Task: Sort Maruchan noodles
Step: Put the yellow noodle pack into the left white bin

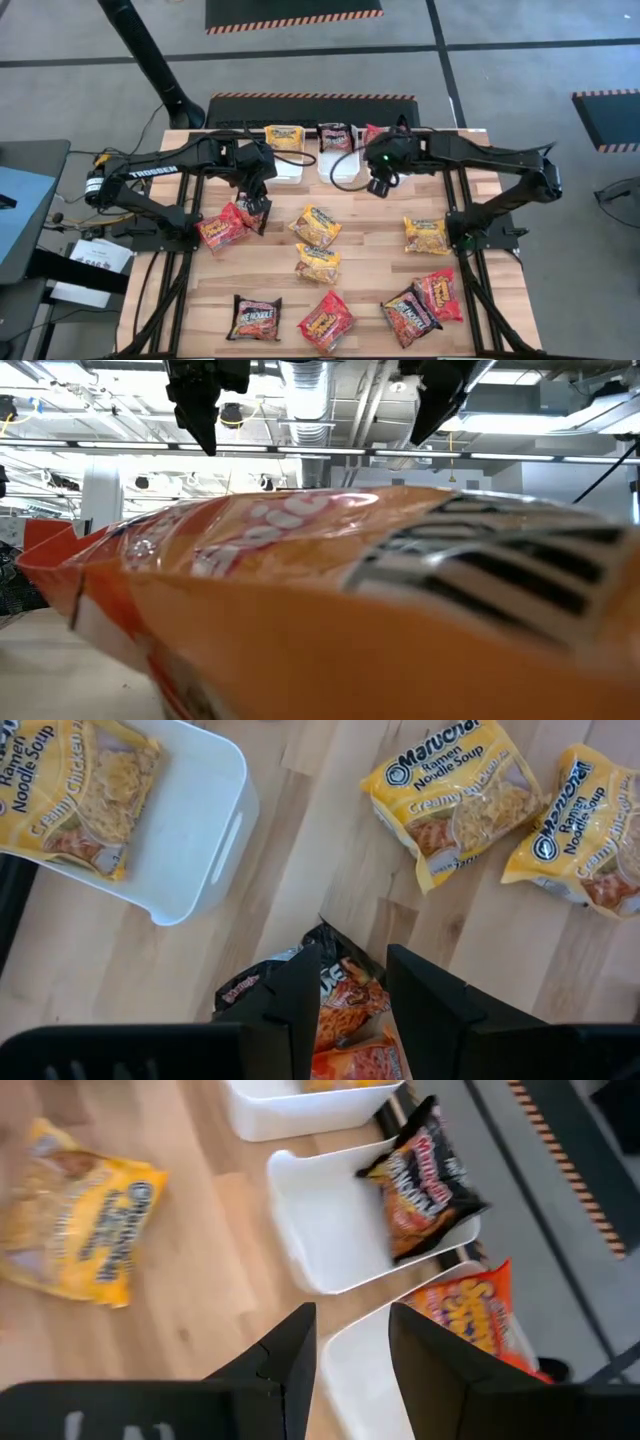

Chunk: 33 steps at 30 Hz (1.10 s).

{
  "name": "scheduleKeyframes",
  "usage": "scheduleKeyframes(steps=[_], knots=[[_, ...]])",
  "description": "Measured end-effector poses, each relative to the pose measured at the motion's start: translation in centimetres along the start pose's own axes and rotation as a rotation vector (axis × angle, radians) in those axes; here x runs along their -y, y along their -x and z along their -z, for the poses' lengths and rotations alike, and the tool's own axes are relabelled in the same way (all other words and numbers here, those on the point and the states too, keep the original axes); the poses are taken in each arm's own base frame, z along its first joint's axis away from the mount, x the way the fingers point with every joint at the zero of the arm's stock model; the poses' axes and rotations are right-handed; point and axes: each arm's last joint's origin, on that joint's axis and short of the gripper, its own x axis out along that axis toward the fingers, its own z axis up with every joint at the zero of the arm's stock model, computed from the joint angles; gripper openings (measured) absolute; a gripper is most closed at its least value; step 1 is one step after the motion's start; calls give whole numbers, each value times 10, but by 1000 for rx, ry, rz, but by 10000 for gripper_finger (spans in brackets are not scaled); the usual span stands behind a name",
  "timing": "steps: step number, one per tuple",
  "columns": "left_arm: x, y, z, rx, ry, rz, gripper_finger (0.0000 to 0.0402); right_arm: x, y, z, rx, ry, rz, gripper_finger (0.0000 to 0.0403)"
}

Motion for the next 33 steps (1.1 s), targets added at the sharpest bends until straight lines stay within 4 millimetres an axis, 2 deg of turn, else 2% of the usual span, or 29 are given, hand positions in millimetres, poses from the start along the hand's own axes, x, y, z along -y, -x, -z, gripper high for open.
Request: scheduleKeyframes(steps=[8,19,24,30,33], knots=[[0,0,1,-18,3,23,105,-29,22,11,-18,-72,-74,153],[13,-9,-7,-2,-122,297,106,-66,40,19,-4,-109,-163,153],[25,-23,-15,3,-96,328,106,-76,46,22,3,-89,-191,153],[40,-31,-18,21,-208,338,106,-82,49,24,7,-68,-210,153],[44,-34,-20,51,-307,286,106,-84,50,25,8,-63,-216,153]])
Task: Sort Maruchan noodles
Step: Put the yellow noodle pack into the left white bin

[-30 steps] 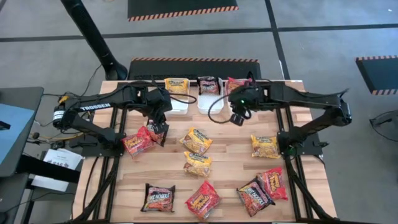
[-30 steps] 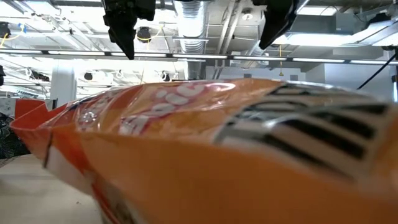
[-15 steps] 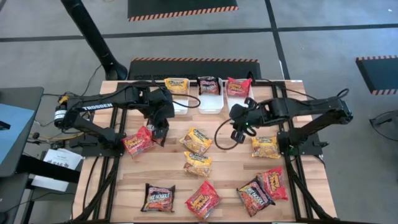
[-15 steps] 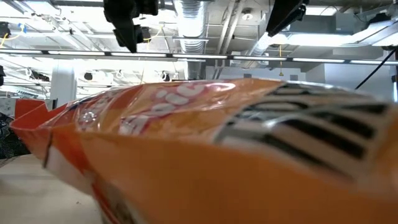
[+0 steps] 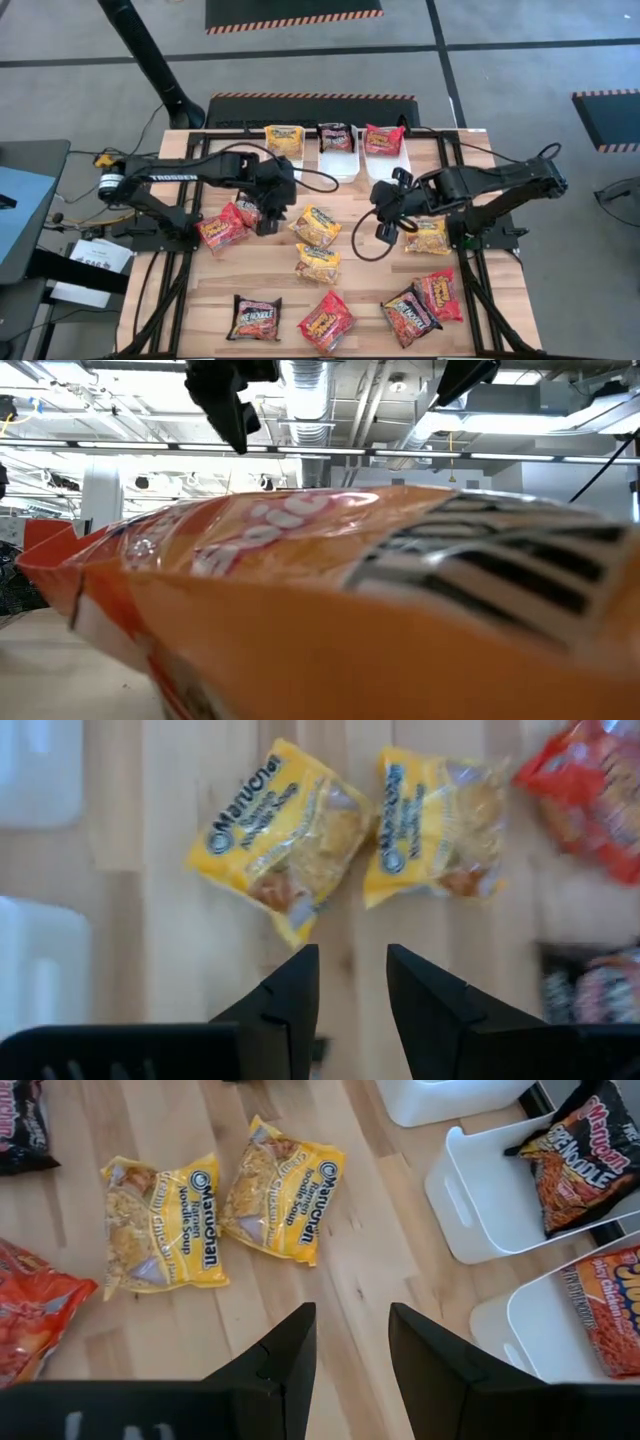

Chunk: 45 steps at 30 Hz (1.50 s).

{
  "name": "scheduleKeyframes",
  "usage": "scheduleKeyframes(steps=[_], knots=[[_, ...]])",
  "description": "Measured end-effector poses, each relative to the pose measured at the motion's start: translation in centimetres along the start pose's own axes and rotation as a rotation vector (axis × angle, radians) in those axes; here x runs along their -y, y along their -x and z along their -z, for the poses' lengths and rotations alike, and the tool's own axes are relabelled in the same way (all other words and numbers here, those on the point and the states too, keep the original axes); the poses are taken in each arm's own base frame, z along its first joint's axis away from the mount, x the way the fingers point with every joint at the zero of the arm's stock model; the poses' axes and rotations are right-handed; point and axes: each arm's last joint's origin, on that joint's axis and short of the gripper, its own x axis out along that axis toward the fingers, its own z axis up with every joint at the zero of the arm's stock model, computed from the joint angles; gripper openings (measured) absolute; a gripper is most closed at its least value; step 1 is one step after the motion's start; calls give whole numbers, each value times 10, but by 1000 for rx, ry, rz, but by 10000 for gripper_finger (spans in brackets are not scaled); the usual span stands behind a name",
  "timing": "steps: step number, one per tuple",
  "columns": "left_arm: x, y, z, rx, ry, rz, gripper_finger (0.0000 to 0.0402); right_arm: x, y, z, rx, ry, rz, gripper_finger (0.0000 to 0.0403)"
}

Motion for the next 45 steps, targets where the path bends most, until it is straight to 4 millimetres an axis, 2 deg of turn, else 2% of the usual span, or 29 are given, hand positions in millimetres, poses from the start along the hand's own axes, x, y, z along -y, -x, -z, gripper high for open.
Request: scheduleKeyframes(steps=[6,11,17,20,24,31,33,37,45], knots=[[-2,-19,-7,-16,-195,-97,106,-1,0,1,-6,5,-8,153],[-7,-50,-10,-91,-287,-99,106,-1,0,3,-29,14,-11,153],[-15,-86,-10,-187,-324,-178,106,0,0,3,-36,17,-8,153],[-17,-98,-8,-233,-331,-204,106,0,0,4,-37,18,-7,153],[-17,-106,-8,-234,-355,-179,106,0,0,4,-40,19,-6,153],[-21,-105,-10,-209,-324,-162,106,-1,1,5,-43,24,-7,153],[-25,-104,-14,-174,-316,-153,106,-1,1,5,-43,25,-7,153],[-26,-106,-23,-47,-318,-26,106,-1,1,5,-45,26,-6,153],[-22,-113,-26,-8,-337,2,106,-1,1,5,-45,26,-6,153]])
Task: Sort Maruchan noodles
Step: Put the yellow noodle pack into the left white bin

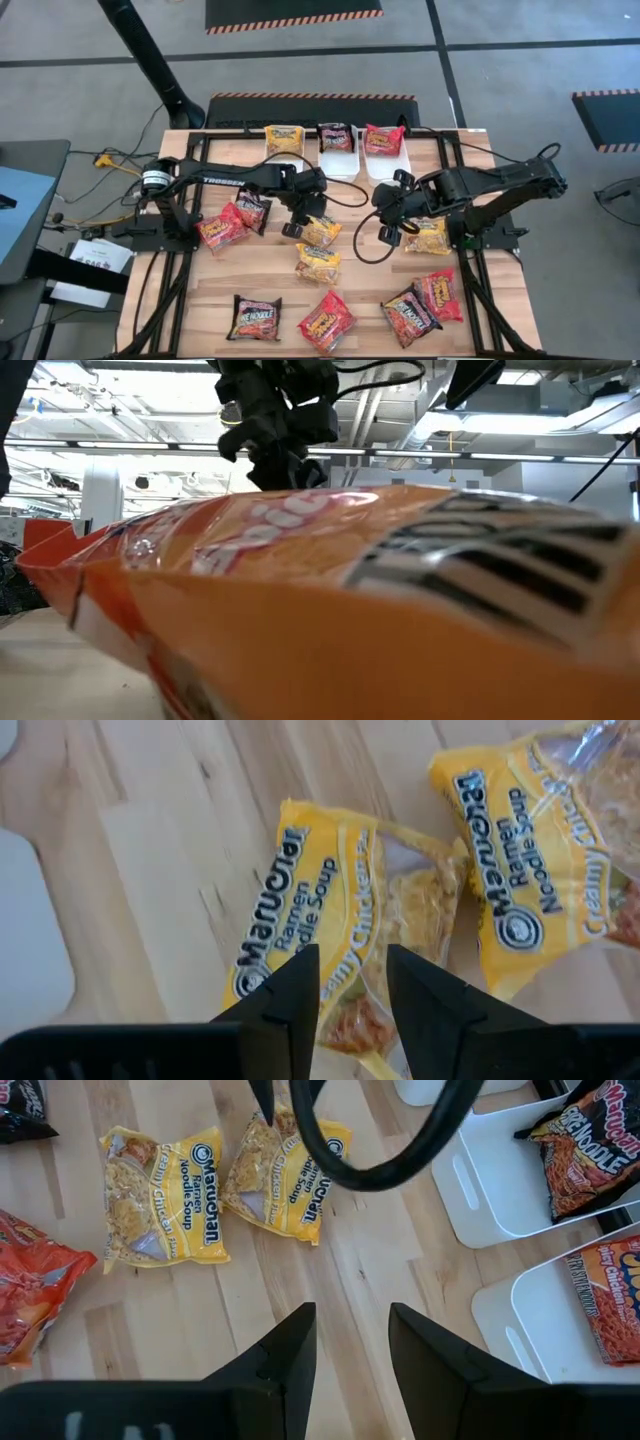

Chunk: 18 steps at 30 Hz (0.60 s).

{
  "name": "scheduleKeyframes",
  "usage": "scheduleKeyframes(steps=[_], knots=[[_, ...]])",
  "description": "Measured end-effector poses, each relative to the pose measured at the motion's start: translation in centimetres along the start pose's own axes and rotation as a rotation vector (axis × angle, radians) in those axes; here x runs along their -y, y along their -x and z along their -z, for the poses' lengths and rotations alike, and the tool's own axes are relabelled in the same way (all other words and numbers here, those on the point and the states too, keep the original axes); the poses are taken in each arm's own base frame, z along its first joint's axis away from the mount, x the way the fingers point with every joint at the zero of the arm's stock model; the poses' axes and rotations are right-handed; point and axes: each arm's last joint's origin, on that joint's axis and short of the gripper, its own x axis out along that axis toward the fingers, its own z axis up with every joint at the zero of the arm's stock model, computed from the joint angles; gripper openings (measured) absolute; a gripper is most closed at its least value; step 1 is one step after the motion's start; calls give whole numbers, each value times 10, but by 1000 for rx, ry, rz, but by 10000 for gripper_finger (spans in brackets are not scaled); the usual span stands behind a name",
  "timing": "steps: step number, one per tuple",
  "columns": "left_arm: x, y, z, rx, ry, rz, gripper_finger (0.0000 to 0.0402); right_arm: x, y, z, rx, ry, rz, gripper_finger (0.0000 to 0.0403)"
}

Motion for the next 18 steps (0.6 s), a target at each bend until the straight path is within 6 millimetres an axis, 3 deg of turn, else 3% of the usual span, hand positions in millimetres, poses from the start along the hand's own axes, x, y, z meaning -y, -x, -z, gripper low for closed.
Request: scheduleKeyframes(steps=[18], knots=[[1,-50,9,-93,10,39,106,-2,0,0,3,3,-3,153]])
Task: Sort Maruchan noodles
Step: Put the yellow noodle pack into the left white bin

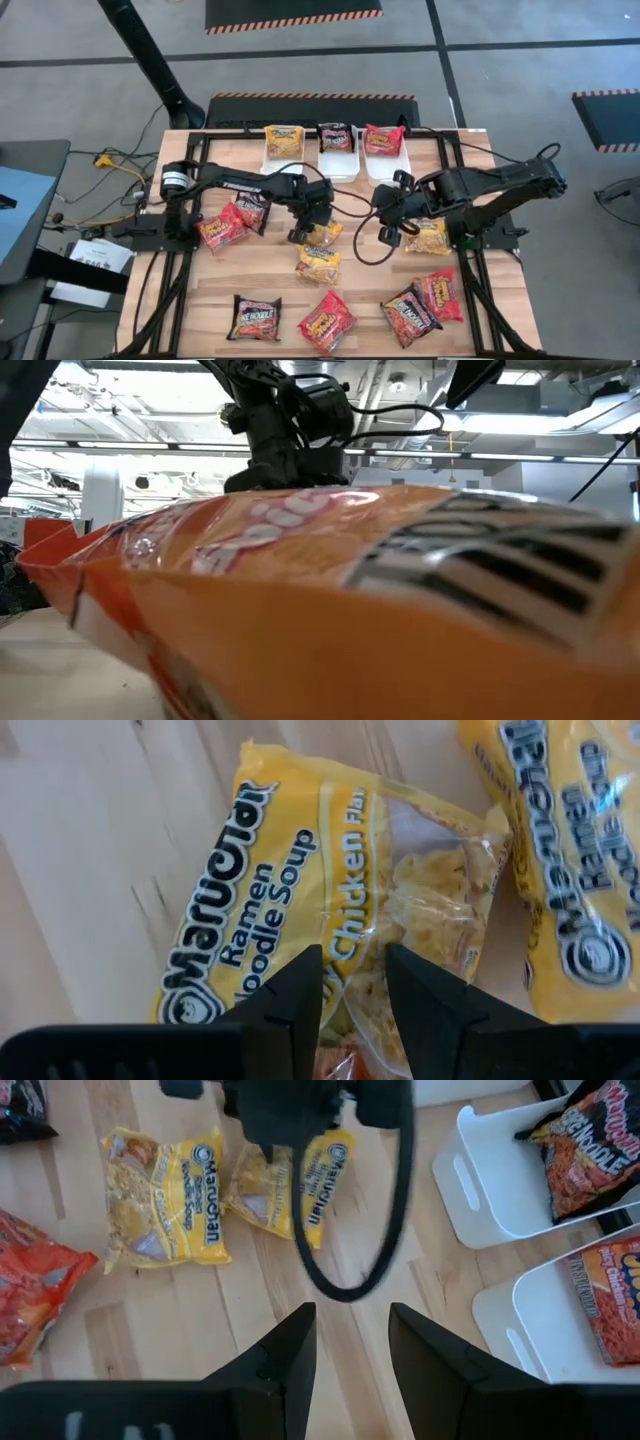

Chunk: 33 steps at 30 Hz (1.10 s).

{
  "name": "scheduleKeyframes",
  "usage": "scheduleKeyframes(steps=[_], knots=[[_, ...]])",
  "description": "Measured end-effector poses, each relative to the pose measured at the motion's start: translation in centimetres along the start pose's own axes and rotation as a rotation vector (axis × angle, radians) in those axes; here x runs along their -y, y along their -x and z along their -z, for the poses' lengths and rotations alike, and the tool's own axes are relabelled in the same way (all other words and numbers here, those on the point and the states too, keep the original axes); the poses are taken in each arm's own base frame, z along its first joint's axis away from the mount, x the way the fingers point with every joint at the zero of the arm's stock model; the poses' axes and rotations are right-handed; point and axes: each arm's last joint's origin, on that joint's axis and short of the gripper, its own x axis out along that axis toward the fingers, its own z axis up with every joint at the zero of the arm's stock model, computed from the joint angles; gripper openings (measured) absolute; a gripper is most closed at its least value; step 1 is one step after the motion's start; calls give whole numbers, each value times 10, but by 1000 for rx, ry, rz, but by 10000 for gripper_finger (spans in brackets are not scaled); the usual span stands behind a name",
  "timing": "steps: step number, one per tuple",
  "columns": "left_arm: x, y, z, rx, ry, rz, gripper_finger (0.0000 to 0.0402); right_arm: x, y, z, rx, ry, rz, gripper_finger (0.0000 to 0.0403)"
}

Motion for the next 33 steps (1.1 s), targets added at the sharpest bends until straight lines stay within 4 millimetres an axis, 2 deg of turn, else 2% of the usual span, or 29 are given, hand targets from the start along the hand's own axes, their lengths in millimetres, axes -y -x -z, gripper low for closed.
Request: scheduleKeyframes(steps=[6,12,15,19,23,26,33], knots=[[-2,-17,4,-52,24,-15,106,-2,1,0,9,-4,-7,153],[-2,-24,6,-78,46,-26,97,-2,1,-1,12,-8,-8,152],[-2,-24,7,-85,46,-16,71,-2,1,-1,12,-8,-8,150],[-1,-24,7,-76,41,8,15,-2,1,-1,12,-8,-8,141],[-1,-24,7,-74,31,23,3,-2,1,-1,12,-8,-8,131],[0,-21,7,-66,31,34,1,-2,1,-1,12,-8,-8,126],[4,5,5,-47,29,7,0,-2,1,-1,13,-8,-8,123]])
